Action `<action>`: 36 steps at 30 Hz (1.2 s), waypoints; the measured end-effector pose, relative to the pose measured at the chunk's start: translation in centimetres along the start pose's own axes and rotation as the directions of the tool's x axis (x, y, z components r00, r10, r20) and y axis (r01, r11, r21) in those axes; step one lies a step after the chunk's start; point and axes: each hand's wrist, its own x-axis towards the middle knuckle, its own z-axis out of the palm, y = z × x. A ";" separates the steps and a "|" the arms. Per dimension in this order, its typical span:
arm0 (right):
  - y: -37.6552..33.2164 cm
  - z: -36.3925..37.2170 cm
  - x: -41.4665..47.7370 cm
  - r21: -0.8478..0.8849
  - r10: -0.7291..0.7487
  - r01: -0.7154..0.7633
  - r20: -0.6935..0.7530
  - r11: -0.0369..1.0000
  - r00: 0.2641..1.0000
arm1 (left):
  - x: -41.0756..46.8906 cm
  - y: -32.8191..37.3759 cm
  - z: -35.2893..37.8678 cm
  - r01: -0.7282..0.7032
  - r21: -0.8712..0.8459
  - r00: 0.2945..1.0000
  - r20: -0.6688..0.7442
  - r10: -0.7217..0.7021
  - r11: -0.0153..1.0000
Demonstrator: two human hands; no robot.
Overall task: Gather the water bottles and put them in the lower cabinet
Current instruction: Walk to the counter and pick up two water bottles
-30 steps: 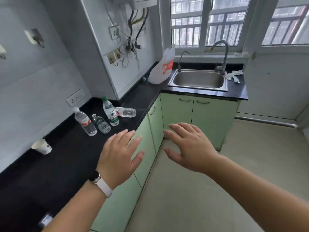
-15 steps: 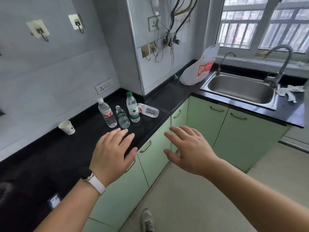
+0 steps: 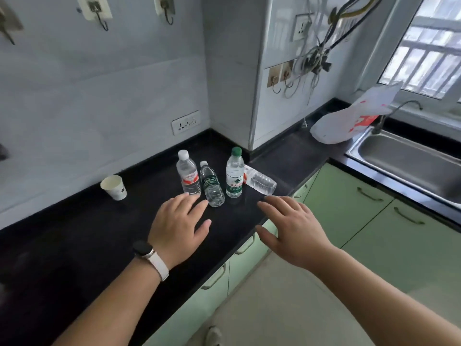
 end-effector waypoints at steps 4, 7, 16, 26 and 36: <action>-1.7 2.9 4.7 -0.009 0.029 -0.028 0.039 1.000 0.999 | 1.6 -4.3 3.0 -0.024 -0.032 1.000 0.001 0.024 0.999; -2.1 5.3 7.6 -0.003 0.074 -0.074 0.088 0.997 0.993 | 2.9 -6.4 4.4 -0.034 -0.052 0.999 -0.022 0.033 0.998; -2.6 10.8 13.5 0.113 0.243 -0.297 0.343 0.948 0.907 | 4.0 -10.1 8.3 0.184 -0.191 0.981 0.101 -0.168 0.964; -3.2 16.4 19.3 0.313 0.237 -0.423 0.489 0.850 0.839 | 6.3 -10.4 12.2 0.603 -0.385 0.798 0.292 -0.527 0.699; -2.6 23.1 25.4 0.361 0.185 -0.443 0.565 0.821 0.804 | 10.1 -12.2 16.3 0.775 -0.480 0.621 0.465 -0.631 0.410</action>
